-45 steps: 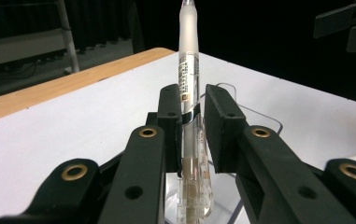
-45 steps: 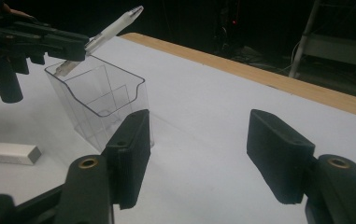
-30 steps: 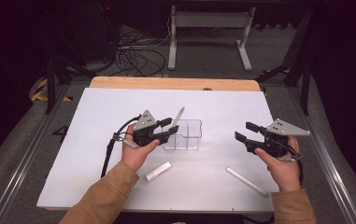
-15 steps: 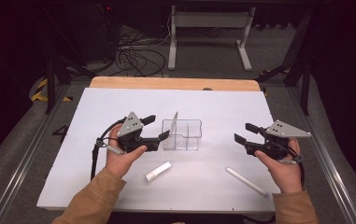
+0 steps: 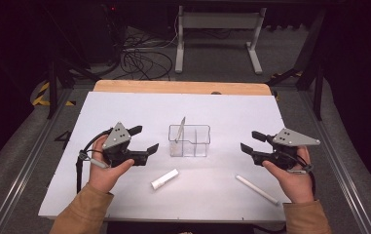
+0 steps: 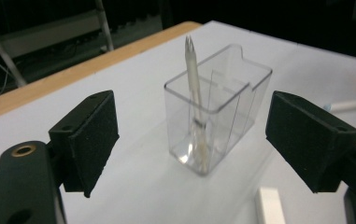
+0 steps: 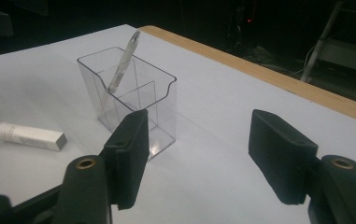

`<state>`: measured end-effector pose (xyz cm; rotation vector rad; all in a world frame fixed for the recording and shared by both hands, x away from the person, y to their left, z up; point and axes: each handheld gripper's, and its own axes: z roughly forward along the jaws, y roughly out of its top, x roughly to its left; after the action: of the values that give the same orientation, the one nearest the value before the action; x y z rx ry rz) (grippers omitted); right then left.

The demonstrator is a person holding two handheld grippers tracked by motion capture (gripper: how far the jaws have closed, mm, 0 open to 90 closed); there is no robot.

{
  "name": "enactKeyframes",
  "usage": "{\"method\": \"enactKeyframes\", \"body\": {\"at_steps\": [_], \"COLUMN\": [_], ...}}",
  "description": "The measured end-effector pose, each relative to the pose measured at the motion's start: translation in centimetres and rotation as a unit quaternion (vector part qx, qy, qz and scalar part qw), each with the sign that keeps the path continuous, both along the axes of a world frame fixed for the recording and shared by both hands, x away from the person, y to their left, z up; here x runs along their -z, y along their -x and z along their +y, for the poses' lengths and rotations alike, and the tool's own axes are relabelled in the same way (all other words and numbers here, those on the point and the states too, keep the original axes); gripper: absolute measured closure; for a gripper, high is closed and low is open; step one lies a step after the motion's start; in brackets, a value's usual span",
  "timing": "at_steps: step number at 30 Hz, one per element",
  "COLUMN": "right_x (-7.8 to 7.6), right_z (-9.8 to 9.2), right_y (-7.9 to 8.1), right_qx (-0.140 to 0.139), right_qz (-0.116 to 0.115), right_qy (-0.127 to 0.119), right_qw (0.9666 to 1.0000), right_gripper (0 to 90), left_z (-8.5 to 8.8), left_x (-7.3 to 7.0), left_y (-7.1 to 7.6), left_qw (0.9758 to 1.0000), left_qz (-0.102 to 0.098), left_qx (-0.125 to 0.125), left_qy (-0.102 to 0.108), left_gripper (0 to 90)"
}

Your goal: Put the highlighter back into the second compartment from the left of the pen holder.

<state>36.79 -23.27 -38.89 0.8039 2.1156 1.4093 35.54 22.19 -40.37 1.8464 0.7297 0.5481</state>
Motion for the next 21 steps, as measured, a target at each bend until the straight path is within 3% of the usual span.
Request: {"method": "enactKeyframes", "body": {"at_steps": [11, 21], "right_x": [0.1, 0.0], "right_z": [0.3, -0.3], "right_y": [0.4, 1.2], "right_qx": [-0.005, -0.002], "right_qz": [0.005, 0.014], "right_qy": [0.013, 0.031], "right_qw": [0.9999, 0.9994], "right_gripper": [39.6, 39.9], "left_z": [2.4, 3.7], "left_x": [0.9, 0.6], "left_y": [1.6, 2.2], "left_qw": [0.9997, 0.9993], "left_qz": [0.011, 0.003], "left_qx": [-0.022, -0.036], "left_qy": [0.001, 0.009], "left_gripper": [15.9, 15.6]}}
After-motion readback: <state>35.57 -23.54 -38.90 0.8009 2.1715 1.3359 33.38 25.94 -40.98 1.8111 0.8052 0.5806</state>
